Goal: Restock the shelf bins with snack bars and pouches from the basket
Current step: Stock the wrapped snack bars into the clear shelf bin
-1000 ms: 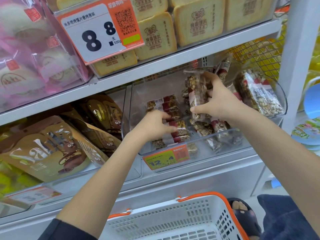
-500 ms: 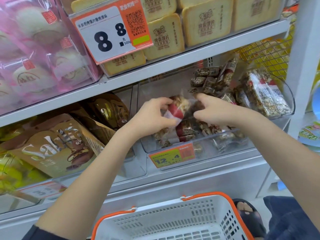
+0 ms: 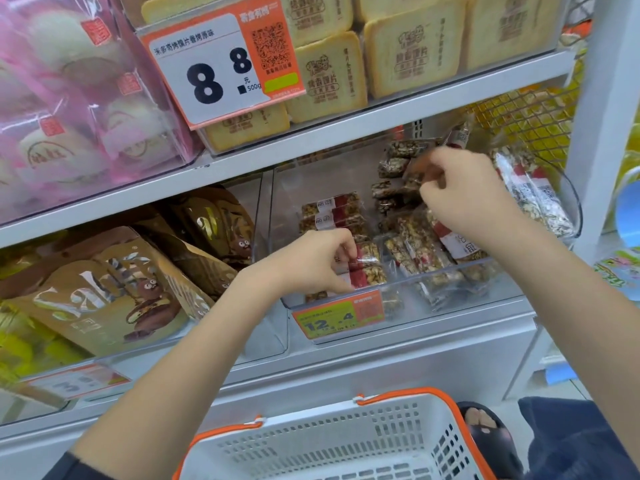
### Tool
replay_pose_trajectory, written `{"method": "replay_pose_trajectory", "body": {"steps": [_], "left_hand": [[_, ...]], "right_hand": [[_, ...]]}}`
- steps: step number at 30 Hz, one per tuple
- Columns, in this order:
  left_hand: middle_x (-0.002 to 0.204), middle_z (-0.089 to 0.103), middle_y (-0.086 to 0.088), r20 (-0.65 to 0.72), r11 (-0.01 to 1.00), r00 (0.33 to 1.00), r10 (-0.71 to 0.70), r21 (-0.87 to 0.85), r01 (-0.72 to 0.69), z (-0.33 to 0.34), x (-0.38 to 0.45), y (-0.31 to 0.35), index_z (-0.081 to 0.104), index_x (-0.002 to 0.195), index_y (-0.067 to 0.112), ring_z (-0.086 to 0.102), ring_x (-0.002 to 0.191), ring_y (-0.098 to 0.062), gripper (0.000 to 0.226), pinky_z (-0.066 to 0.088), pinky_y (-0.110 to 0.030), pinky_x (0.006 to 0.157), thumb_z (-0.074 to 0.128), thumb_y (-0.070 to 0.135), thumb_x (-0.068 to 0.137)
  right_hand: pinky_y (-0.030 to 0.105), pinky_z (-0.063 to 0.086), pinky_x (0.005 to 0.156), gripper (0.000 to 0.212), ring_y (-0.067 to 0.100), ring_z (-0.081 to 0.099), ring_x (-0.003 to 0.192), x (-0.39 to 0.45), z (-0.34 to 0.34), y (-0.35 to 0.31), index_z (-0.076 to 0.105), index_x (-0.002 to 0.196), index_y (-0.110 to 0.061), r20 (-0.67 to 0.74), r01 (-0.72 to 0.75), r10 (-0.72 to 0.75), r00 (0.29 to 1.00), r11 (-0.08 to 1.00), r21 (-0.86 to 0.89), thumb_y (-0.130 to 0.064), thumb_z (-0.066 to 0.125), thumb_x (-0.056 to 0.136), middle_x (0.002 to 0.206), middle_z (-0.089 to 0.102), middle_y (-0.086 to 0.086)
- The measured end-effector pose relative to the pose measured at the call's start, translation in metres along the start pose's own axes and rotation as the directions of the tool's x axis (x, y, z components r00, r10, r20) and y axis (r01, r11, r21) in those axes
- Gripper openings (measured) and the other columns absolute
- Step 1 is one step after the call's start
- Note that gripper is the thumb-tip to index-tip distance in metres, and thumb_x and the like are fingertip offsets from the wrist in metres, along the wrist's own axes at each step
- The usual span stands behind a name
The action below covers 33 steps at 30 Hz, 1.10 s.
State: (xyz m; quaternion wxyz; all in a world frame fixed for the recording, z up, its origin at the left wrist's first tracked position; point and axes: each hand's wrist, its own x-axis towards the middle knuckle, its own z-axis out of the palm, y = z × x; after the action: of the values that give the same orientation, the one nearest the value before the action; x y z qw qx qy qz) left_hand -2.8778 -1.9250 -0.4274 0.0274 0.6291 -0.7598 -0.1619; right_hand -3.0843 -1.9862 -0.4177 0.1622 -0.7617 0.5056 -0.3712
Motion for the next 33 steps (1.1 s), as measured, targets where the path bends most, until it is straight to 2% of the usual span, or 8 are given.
{"method": "replay_pose_trajectory", "body": {"steps": [2, 4, 8, 13, 17, 24, 29, 33], "left_hand": [[0.105, 0.058, 0.008, -0.105, 0.997, 0.994, -0.035, -0.068, 0.028, -0.006, 0.002, 0.001, 0.056, 0.111, 0.021, 0.055, 0.095, -0.010, 0.038, 0.046, -0.021, 0.079, 0.069, 0.042, 0.081], [0.122, 0.056, -0.001, -0.166, 0.998, 0.985, -0.054, -0.020, 0.051, -0.006, 0.010, 0.001, 0.051, 0.126, 0.020, 0.052, 0.111, -0.016, 0.047, 0.045, -0.030, 0.093, 0.059, 0.047, 0.087], [0.152, 0.032, -0.005, -0.137, 0.989, 0.980, -0.146, -0.023, 0.144, 0.015, 0.019, 0.003, 0.032, 0.146, 0.019, 0.030, 0.139, -0.022, 0.063, 0.029, -0.042, 0.113, 0.044, 0.052, 0.093], [0.140, 0.046, 0.001, -0.307, 0.970, 0.935, -0.179, -0.212, 0.116, 0.033, 0.001, 0.010, 0.044, 0.138, 0.021, 0.043, 0.129, -0.015, 0.047, 0.034, -0.030, 0.106, 0.047, 0.041, 0.095], [0.139, 0.048, 0.003, -0.298, 0.951, 0.926, -0.230, -0.273, 0.149, 0.039, -0.008, 0.011, 0.041, 0.137, 0.025, 0.046, 0.125, -0.014, 0.047, 0.041, -0.035, 0.101, 0.044, 0.046, 0.095], [0.143, 0.041, -0.002, -0.241, 0.948, 0.938, -0.250, -0.255, 0.187, 0.042, -0.002, 0.008, 0.037, 0.140, 0.019, 0.034, 0.133, -0.018, 0.055, 0.035, -0.037, 0.107, 0.042, 0.050, 0.094], [0.150, 0.027, -0.005, -0.182, 0.944, 0.938, -0.294, -0.208, 0.256, 0.041, -0.002, 0.010, 0.028, 0.145, 0.017, 0.019, 0.139, -0.025, 0.062, 0.023, -0.041, 0.113, 0.040, 0.051, 0.095], [0.151, 0.028, -0.006, -0.137, 0.938, 0.938, -0.318, -0.187, 0.291, 0.042, 0.000, 0.009, 0.027, 0.146, 0.018, 0.022, 0.139, -0.027, 0.064, 0.020, -0.046, 0.115, 0.039, 0.053, 0.094]], "right_hand": [[0.041, 0.041, 0.078, 0.031, 0.035, 0.047, 0.100, -0.006, -0.008, 0.002, 0.052, 0.111, -0.006, -0.114, -0.070, 0.039, 0.993, 0.957, -0.281, -0.025, 0.059, 0.087, 0.102, 0.051, 0.015], [0.047, 0.035, 0.093, 0.073, 0.038, 0.037, 0.117, -0.018, -0.008, 0.003, 0.042, 0.127, -0.004, -0.096, -0.149, 0.118, 0.988, 0.876, -0.459, -0.051, 0.068, 0.077, 0.128, 0.042, 0.024], [0.052, 0.028, 0.100, 0.101, 0.038, 0.027, 0.130, -0.036, -0.004, 0.003, 0.028, 0.143, -0.015, -0.244, -0.220, 0.105, 0.964, 0.831, -0.511, -0.065, 0.070, 0.067, 0.144, 0.029, 0.021], [0.047, 0.034, 0.102, 0.129, 0.038, 0.027, 0.128, -0.033, -0.005, 0.019, 0.000, 0.150, -0.014, -0.062, -0.330, 0.352, 0.934, 0.782, -0.529, -0.072, 0.071, 0.059, 0.144, 0.024, 0.022], [0.048, 0.029, 0.104, 0.125, 0.035, 0.025, 0.132, -0.026, 0.004, 0.018, 0.007, 0.150, -0.011, -0.037, -0.255, 0.279, 0.959, 0.804, -0.537, -0.075, 0.068, 0.061, 0.146, 0.026, 0.017], [0.057, 0.024, 0.107, 0.133, 0.043, 0.008, 0.139, -0.021, 0.016, 0.013, -0.007, 0.151, -0.021, -0.073, -0.405, 0.435, 0.897, 0.747, -0.527, -0.073, 0.072, 0.058, 0.156, -0.005, 0.016], [0.055, 0.031, 0.102, 0.138, 0.044, 0.011, 0.137, -0.017, 0.015, 0.016, -0.012, 0.150, -0.029, -0.032, -0.457, 0.530, 0.848, 0.697, -0.553, -0.086, 0.063, 0.050, 0.155, -0.003, 0.023], [0.058, 0.033, 0.098, 0.123, 0.042, 0.013, 0.136, -0.011, 0.006, 0.016, 0.011, 0.149, -0.028, -0.003, -0.468, 0.566, 0.824, 0.679, -0.565, -0.083, 0.066, 0.053, 0.152, 0.005, 0.023]]}}
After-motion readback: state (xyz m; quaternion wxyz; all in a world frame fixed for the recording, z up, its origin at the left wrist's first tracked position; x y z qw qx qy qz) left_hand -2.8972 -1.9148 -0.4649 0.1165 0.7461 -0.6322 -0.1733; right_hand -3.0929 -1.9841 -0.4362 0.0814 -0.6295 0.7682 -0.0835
